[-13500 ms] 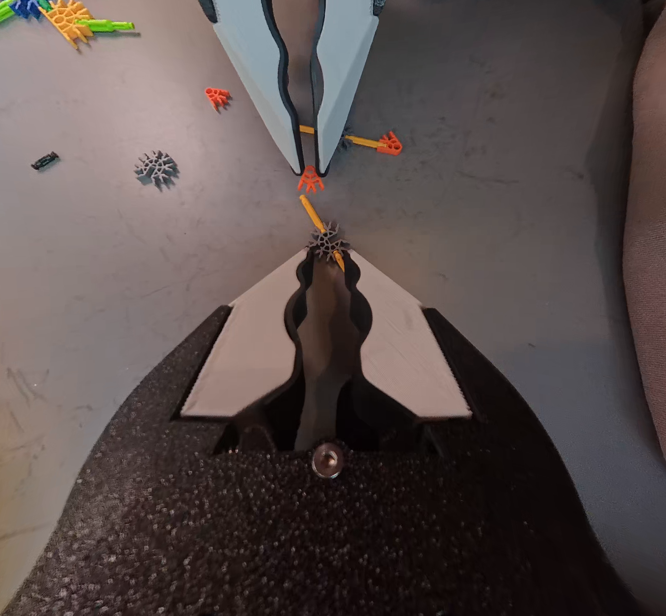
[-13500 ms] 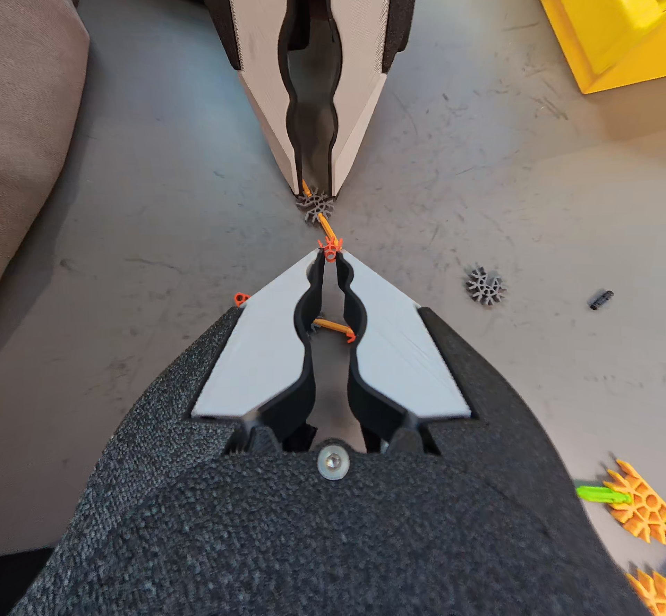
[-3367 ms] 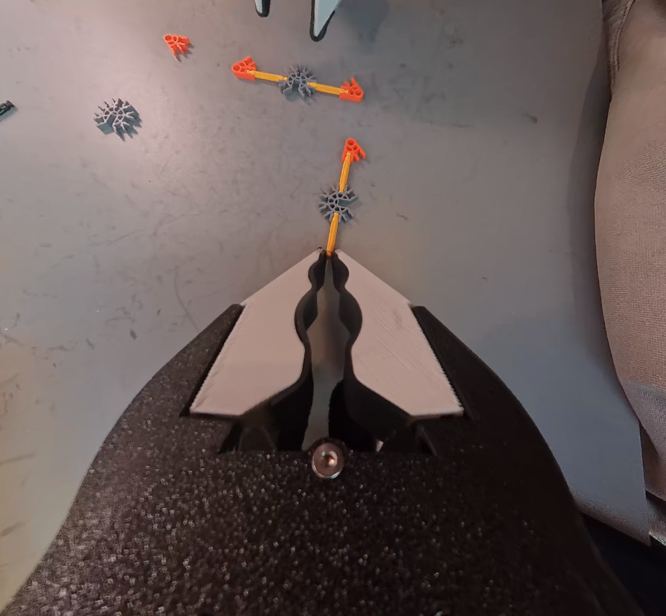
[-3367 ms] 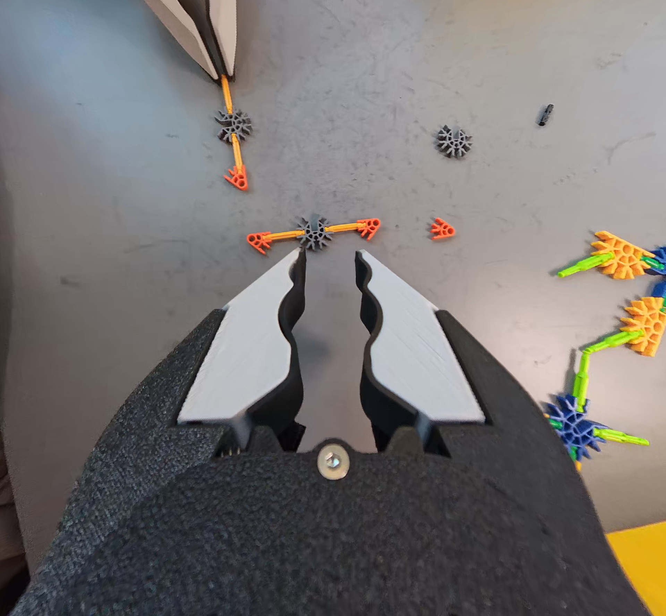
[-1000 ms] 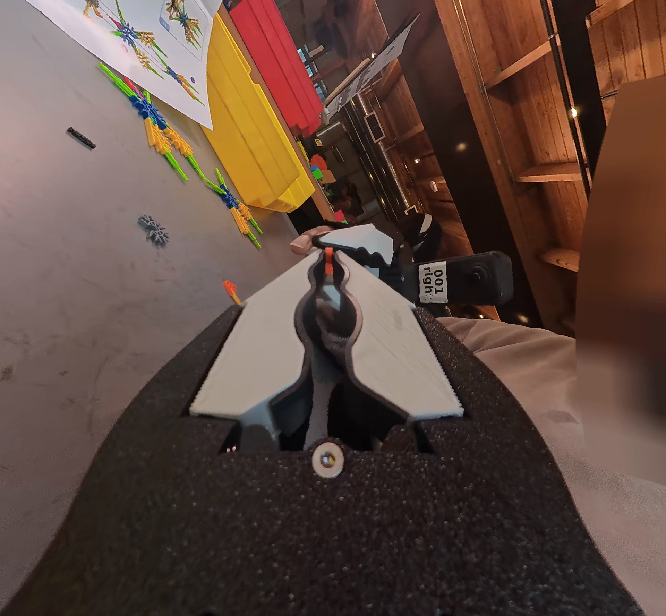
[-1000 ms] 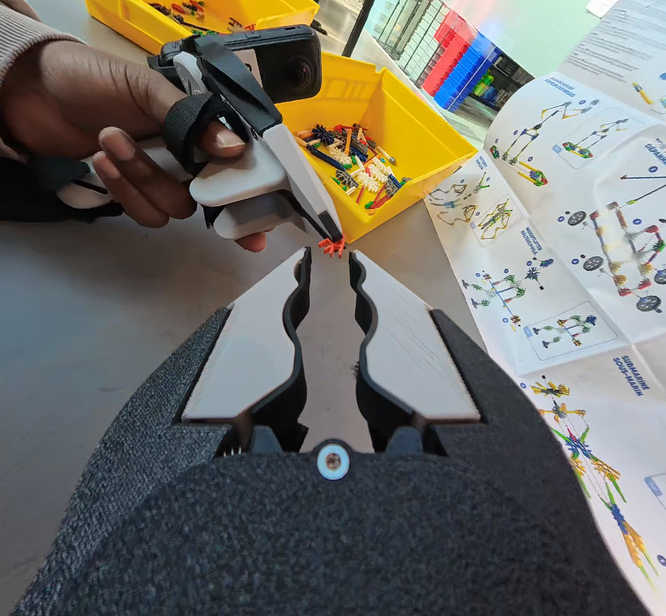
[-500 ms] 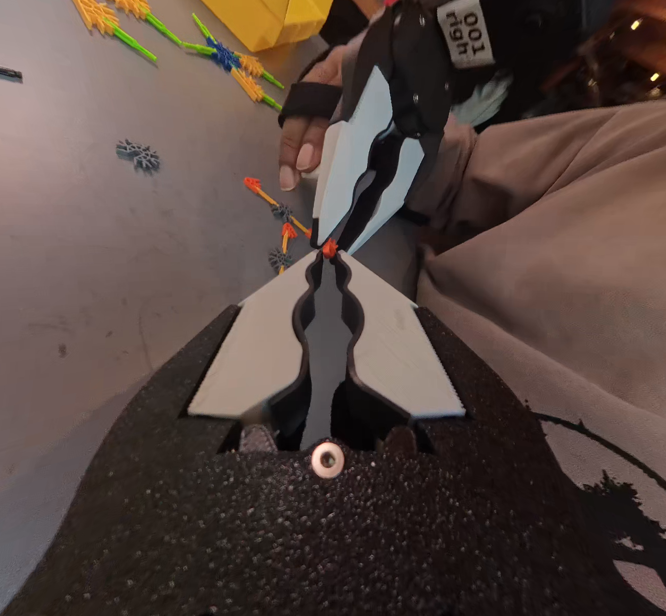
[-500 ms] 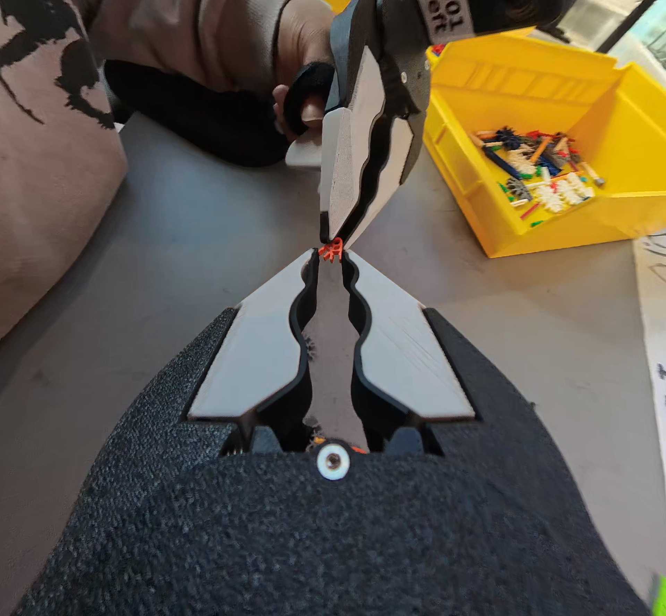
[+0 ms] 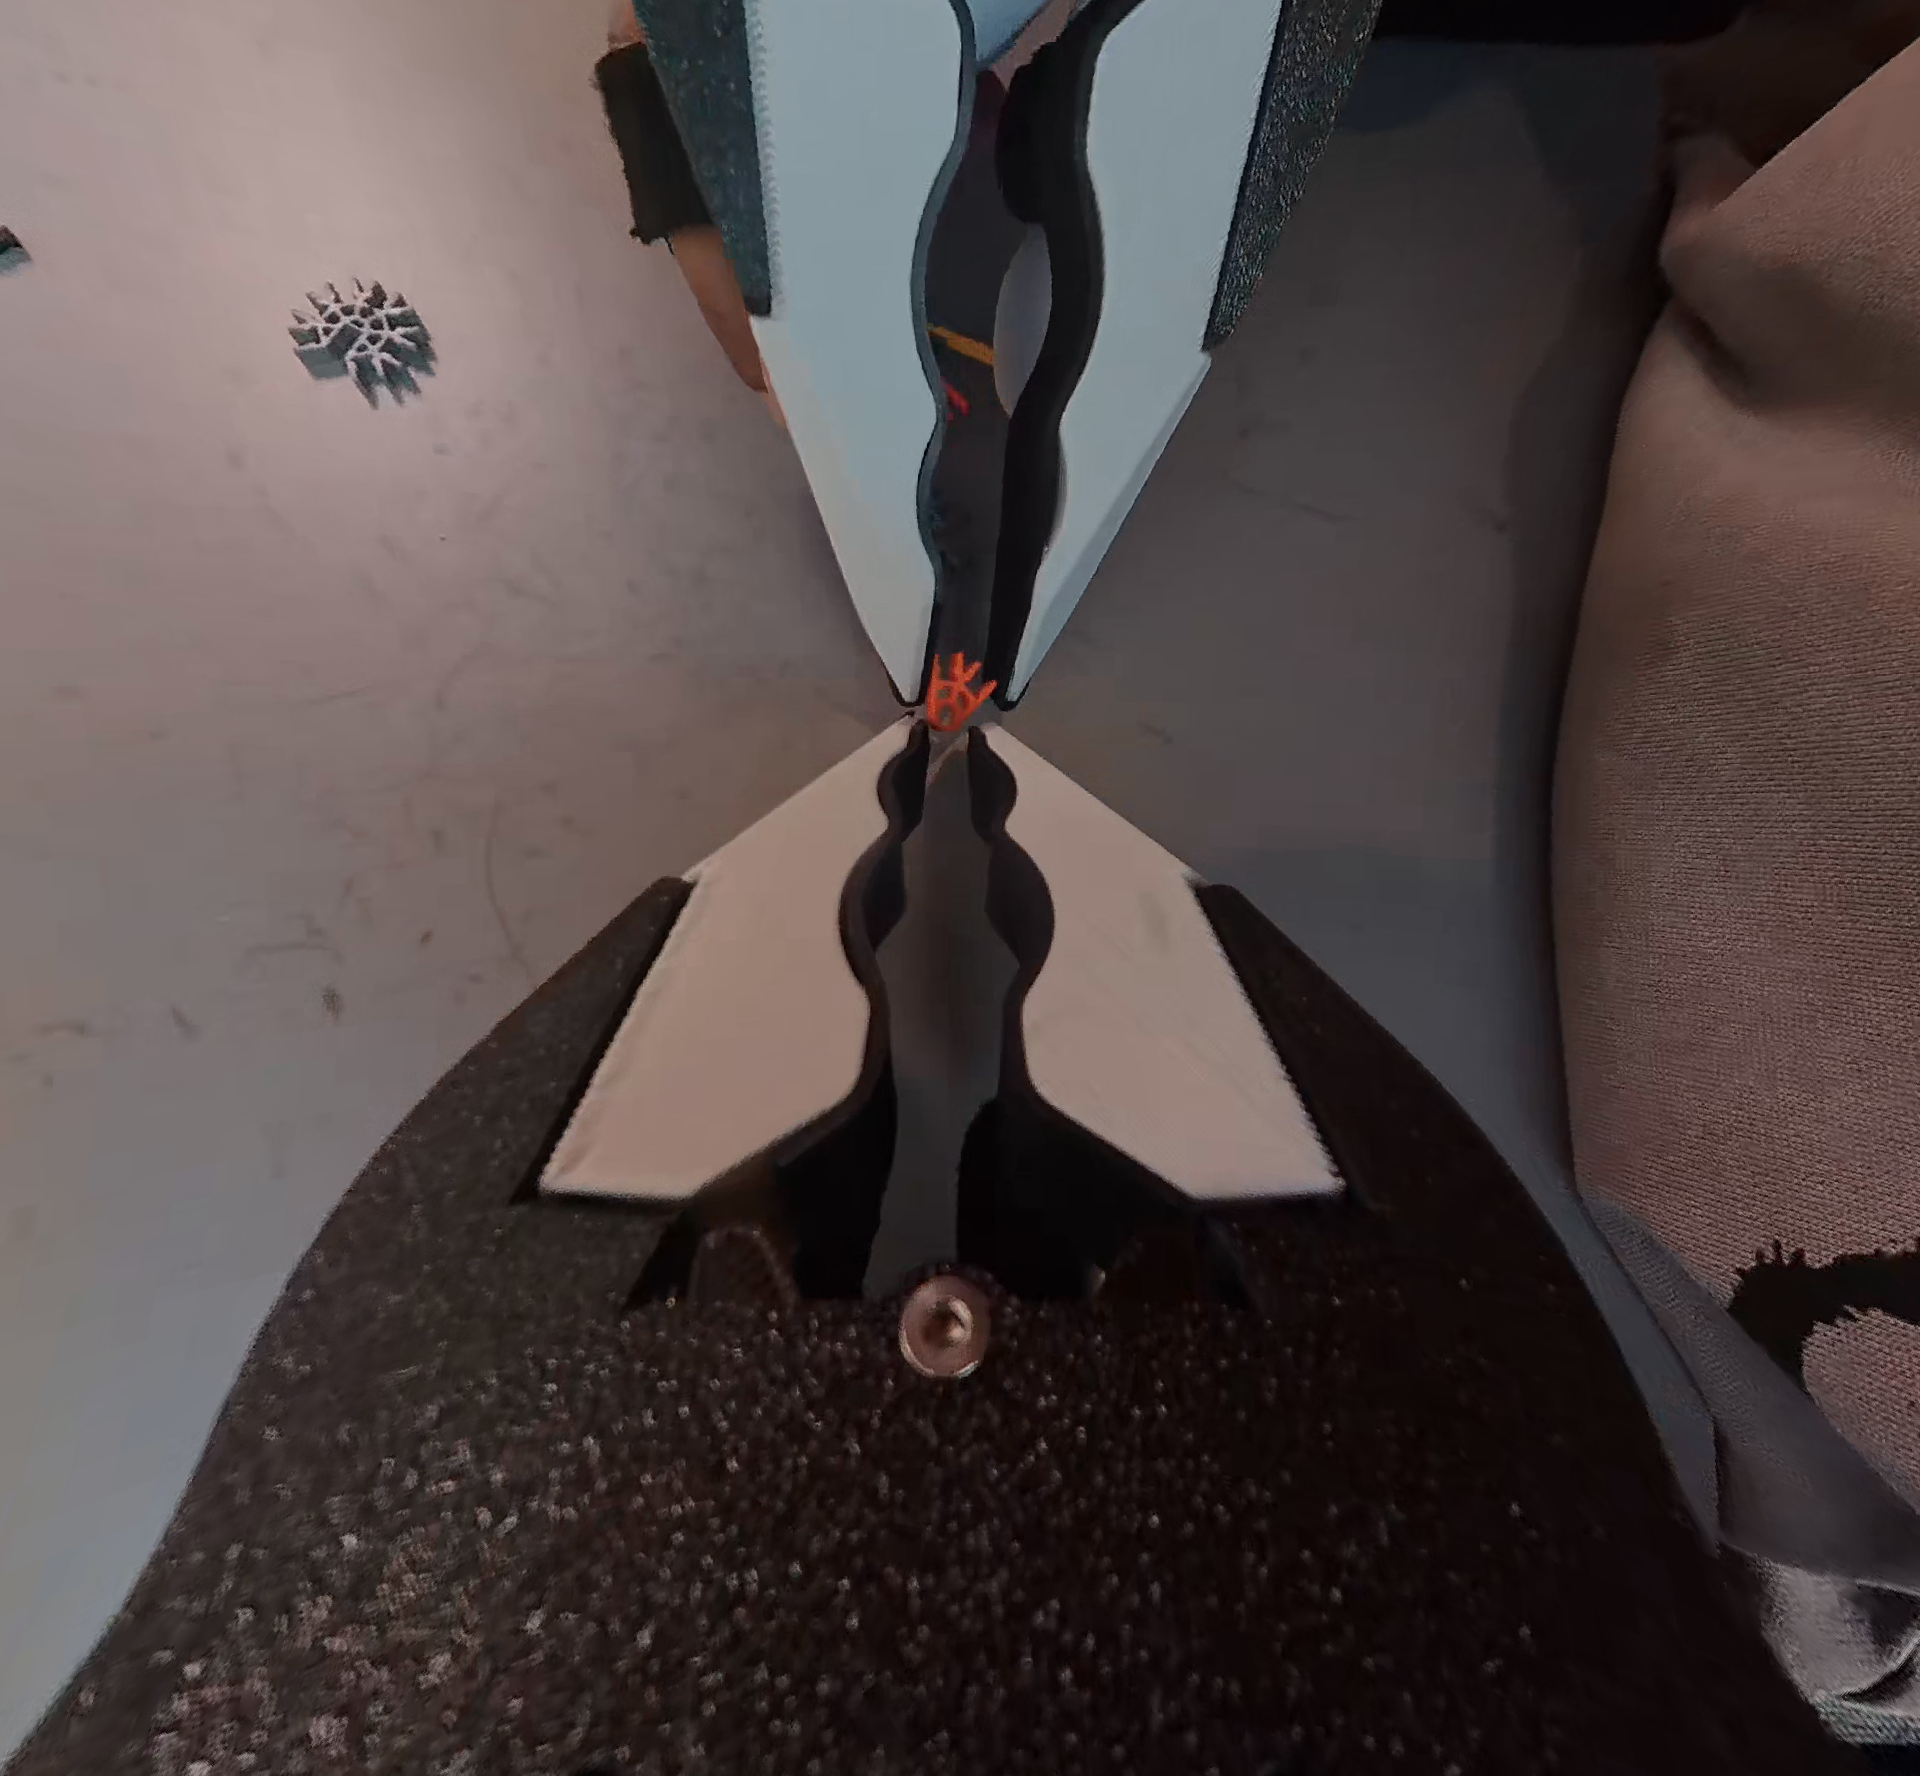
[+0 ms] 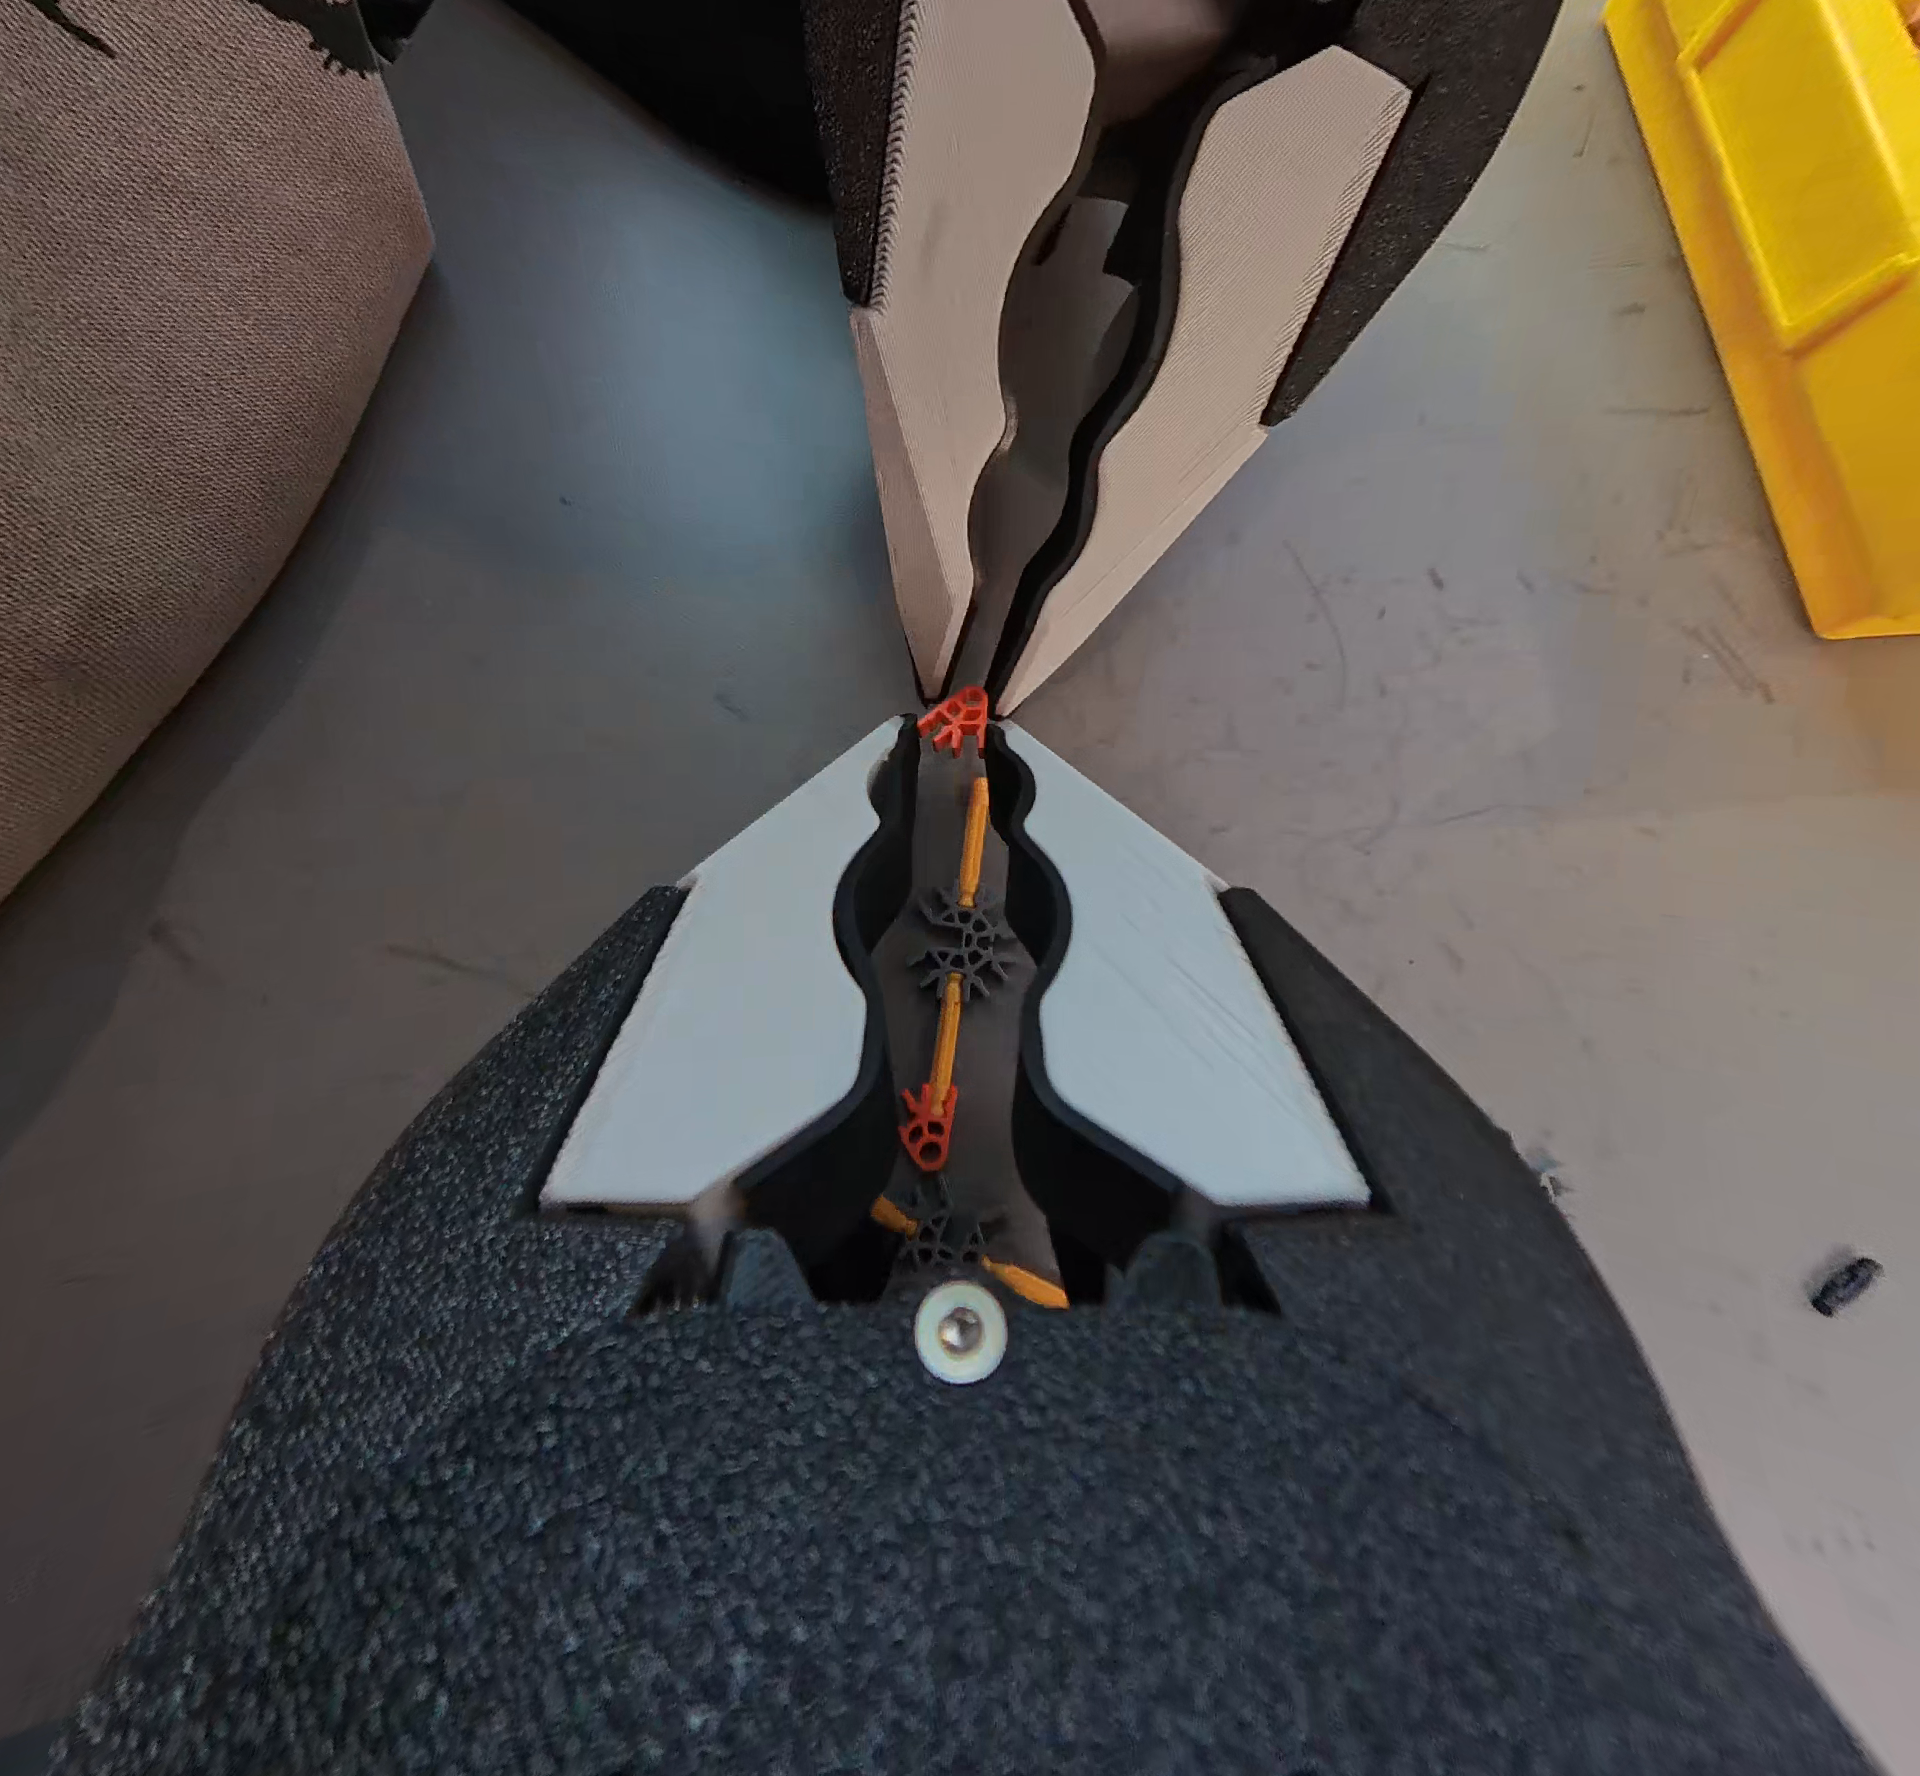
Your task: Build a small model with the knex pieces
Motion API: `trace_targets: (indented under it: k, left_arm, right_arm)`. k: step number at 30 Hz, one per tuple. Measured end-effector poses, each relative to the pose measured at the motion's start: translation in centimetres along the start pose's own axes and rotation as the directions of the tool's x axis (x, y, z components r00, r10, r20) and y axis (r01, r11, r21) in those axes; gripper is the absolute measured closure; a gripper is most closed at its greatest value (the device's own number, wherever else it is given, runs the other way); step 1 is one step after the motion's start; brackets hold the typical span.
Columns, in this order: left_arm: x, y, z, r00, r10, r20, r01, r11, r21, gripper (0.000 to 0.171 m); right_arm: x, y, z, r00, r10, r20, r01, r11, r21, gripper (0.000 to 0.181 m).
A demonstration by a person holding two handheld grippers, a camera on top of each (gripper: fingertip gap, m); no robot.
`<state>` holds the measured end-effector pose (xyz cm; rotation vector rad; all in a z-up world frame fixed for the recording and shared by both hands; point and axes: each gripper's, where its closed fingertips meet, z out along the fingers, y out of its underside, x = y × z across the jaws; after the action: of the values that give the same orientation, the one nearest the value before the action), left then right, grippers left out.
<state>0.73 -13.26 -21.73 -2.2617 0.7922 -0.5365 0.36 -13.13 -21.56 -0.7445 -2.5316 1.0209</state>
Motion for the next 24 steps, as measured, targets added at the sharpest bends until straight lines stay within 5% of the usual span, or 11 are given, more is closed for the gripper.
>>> trace_targets:
  k: [24]
  left_arm:
    - [-0.6,0.1,0.3,0.998,0.035,0.058,-0.035,0.999,-0.014,0.164]
  right_arm:
    - [0.6,1.3,-1.5,0.998,0.062,-0.009,-0.062,0.996,-0.065,0.165]
